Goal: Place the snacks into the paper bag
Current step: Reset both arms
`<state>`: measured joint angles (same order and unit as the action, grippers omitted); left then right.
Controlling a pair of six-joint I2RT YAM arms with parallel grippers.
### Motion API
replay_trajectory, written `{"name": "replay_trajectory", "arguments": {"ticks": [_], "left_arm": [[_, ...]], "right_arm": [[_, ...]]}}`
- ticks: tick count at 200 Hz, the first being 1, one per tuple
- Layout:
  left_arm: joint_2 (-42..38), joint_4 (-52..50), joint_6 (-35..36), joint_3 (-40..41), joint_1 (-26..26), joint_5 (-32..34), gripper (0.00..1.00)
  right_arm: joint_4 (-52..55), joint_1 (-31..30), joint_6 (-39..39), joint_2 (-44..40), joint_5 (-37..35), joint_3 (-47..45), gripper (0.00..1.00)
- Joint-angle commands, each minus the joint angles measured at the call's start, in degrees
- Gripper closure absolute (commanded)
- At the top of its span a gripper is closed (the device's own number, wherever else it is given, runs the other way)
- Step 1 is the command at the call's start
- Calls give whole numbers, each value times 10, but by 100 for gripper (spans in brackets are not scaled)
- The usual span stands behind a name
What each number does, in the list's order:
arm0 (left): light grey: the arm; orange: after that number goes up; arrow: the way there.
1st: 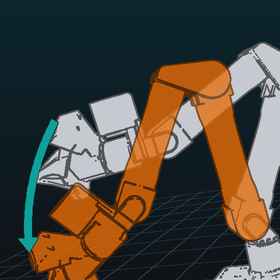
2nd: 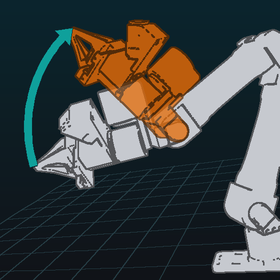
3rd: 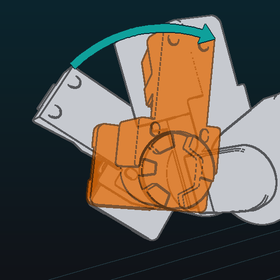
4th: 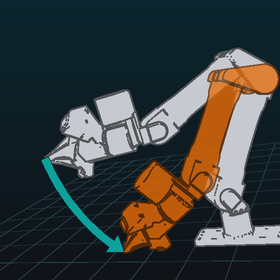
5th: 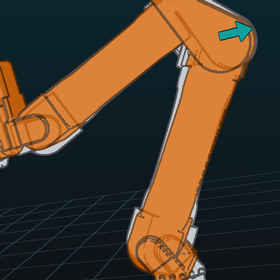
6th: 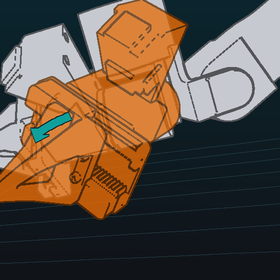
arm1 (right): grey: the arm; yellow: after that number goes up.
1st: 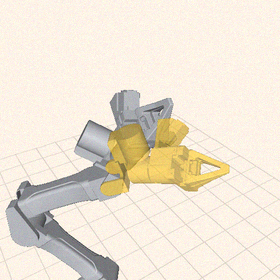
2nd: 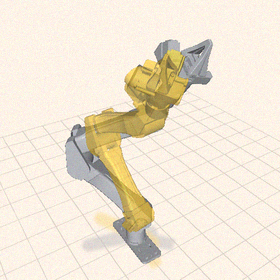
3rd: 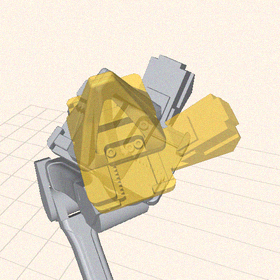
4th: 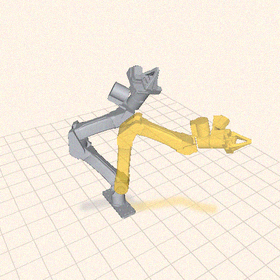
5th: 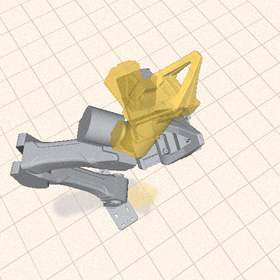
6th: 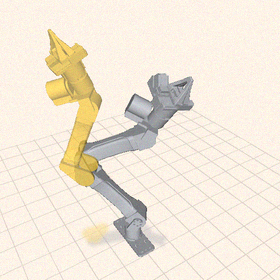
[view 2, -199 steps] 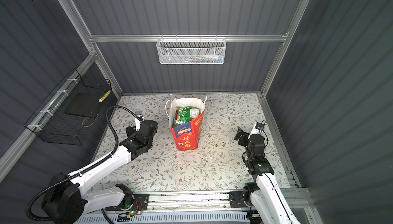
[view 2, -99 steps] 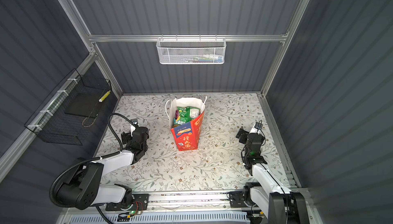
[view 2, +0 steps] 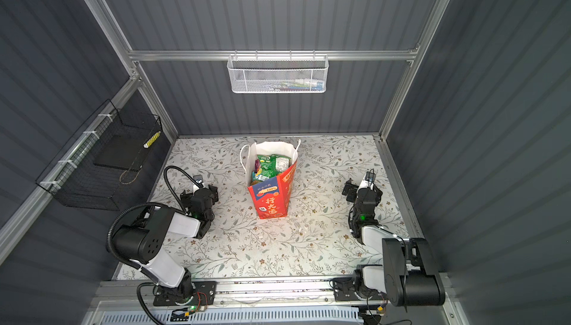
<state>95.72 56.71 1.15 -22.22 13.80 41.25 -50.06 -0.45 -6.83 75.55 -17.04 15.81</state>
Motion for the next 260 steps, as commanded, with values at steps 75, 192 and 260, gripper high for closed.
{"name": "replay_trajectory", "arguments": {"ticks": [75,192,260], "left_arm": [[20,-32,-40,-35,-77,-161,0],[26,-18,-34,-34,-77,-160,0],[26,-18,-34,-34,-77,-161,0]], "right_arm": [[-76,6,20,74,12,15,1],[-51,49,35,83,191,34,1],[-56,42,40,80,183,29,1]]}}
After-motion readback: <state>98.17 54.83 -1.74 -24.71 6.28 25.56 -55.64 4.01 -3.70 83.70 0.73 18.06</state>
